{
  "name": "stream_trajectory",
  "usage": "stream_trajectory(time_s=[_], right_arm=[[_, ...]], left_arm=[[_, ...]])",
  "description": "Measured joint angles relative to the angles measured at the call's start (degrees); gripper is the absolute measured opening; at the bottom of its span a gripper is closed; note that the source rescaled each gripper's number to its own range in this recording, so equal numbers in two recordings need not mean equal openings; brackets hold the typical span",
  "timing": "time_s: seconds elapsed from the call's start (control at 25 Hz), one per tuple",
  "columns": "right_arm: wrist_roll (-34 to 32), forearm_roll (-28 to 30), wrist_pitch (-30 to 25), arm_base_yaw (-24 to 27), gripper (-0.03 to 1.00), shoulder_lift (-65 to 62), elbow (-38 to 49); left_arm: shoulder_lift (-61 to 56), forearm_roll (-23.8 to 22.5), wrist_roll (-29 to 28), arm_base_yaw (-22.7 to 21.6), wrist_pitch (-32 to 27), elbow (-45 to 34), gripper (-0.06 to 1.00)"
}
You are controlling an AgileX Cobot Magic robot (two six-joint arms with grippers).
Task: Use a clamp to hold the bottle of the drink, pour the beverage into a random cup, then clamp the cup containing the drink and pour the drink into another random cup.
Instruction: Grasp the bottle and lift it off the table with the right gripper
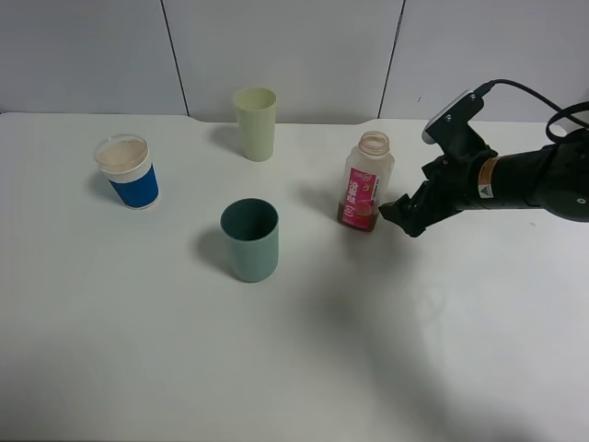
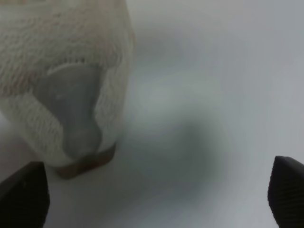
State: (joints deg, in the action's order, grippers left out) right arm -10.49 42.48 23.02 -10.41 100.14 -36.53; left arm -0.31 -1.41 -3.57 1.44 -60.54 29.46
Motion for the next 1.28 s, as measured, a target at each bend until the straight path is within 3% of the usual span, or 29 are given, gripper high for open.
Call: stream_trajectory(time_s=[0.4,1.28], right_arm=[[-2.07,2.23,0.47,-0.66,0.85,3.33,-2.24],[-2.23,3.95,6.81,-3.15,0.85,8.97,-5.92]], left_arm=[[0.0,0.0,0.0,0.0,0.0,0.0,1.0],[0.0,0.0,0.0,0.0,0.0,0.0,1.0]])
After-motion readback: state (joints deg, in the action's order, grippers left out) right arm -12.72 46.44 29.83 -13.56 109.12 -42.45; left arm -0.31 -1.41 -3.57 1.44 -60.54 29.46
